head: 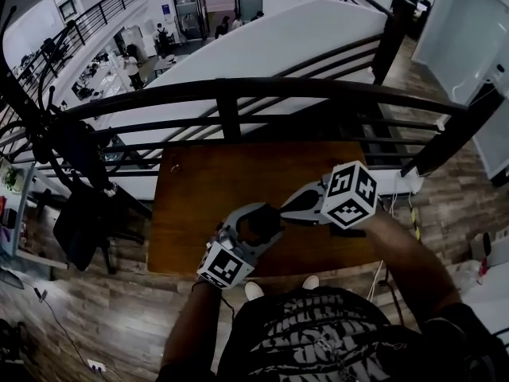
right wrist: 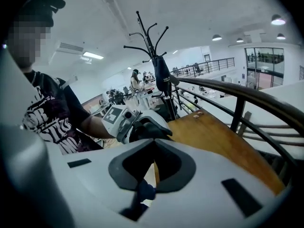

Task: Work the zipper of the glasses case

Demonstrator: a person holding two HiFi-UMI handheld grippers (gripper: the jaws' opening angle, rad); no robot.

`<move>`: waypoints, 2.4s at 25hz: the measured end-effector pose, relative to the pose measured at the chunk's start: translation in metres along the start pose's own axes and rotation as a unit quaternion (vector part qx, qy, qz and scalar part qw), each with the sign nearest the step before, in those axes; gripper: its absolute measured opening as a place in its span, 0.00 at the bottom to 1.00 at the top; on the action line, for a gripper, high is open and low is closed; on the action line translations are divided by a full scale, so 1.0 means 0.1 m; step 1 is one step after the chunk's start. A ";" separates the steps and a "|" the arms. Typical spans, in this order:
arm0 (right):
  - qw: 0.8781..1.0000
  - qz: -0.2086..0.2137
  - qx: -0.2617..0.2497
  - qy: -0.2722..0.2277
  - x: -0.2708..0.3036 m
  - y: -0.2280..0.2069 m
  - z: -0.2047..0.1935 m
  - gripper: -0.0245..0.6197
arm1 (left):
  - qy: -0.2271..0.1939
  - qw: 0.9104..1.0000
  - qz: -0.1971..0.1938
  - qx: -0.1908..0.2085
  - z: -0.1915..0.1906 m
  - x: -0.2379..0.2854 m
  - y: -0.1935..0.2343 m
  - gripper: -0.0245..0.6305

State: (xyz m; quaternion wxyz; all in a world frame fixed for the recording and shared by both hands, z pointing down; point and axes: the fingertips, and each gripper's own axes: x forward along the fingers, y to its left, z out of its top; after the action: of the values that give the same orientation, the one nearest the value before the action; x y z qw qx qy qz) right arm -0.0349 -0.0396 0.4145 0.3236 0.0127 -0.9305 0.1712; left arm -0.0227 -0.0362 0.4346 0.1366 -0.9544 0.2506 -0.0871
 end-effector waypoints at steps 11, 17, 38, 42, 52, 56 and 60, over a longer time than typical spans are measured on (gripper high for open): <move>0.995 -0.017 0.093 -0.022 0.06 -0.41 -0.27 0.04 | -0.019 0.999 0.008 -0.037 0.03 -0.02 0.09 0.43; 0.994 -0.046 0.097 -0.017 0.01 -0.56 -0.23 0.04 | 0.145 0.988 0.020 -0.058 -0.59 0.06 0.12 0.46; 0.993 -0.019 0.108 -0.030 -0.04 -0.67 -0.38 0.04 | 0.327 0.945 0.002 -0.023 -0.91 0.50 0.03 0.44; 0.990 -0.025 0.133 -0.033 -0.16 -0.86 -0.58 0.04 | 0.314 0.948 0.002 -0.048 -0.93 0.51 -0.08 0.44; 0.993 0.015 0.115 -0.038 -0.18 -0.68 -0.44 0.04 | 0.317 0.946 0.022 -0.064 -0.91 0.75 -0.01 0.45; 0.994 0.026 0.097 -0.038 -0.20 -0.63 -0.35 0.04 | 0.332 0.942 0.041 -0.037 -0.83 0.89 0.10 0.47; 0.995 0.033 0.088 -0.040 -0.31 -0.67 -0.36 0.04 | 0.338 0.938 0.078 -0.027 -0.79 0.99 0.18 0.47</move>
State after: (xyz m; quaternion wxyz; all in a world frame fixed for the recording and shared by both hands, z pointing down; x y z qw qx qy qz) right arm 0.0197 -0.0941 0.4428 0.2780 0.0177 -0.9238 0.2626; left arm 0.0357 -0.1181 0.5134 0.0246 -0.8498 0.3576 -0.3865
